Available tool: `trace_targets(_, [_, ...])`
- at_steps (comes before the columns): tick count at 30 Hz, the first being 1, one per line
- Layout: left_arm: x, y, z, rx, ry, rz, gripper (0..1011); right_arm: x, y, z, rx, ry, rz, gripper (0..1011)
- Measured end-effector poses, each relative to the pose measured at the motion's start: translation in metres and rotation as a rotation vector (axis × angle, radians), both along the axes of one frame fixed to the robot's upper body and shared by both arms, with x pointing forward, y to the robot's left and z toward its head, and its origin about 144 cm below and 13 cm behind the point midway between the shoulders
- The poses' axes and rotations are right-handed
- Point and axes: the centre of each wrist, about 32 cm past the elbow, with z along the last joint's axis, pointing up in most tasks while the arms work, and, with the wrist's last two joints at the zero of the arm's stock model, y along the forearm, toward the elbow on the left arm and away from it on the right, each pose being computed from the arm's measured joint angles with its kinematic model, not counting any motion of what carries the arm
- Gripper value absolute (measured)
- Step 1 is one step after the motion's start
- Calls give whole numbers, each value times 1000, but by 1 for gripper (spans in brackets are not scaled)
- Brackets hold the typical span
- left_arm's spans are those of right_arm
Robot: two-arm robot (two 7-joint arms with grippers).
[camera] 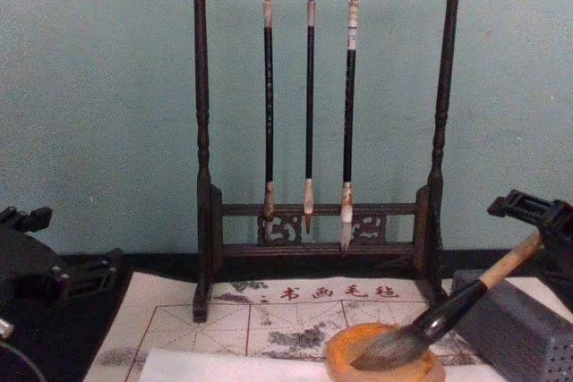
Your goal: Pick up the brush from the inkstone, write on the paper, then place the brush back to its original position.
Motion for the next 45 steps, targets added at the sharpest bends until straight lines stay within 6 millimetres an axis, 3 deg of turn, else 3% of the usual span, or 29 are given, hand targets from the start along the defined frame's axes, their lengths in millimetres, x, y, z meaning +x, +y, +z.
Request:
trace_targets(12, [0,0,0,0,0,0,1001,0,0,0,0,2,-1,632])
trace_targets(13, [0,0,0,0,0,0,1001,0,0,0,0,2,-1,563])
trace_targets(18, [0,0,0,0,0,0,1001,0,0,0,0,2,-1,431])
trace_targets(19, [0,0,0,0,0,0,1001,0,0,0,1,2,-1,362])
trace_targets(25, [0,0,0,0,0,0,1001,0,0,0,1,2,-1,210])
trace_targets(45, [0,0,0,0,0,0,1001,1,0,4,-4,-28,9,183])
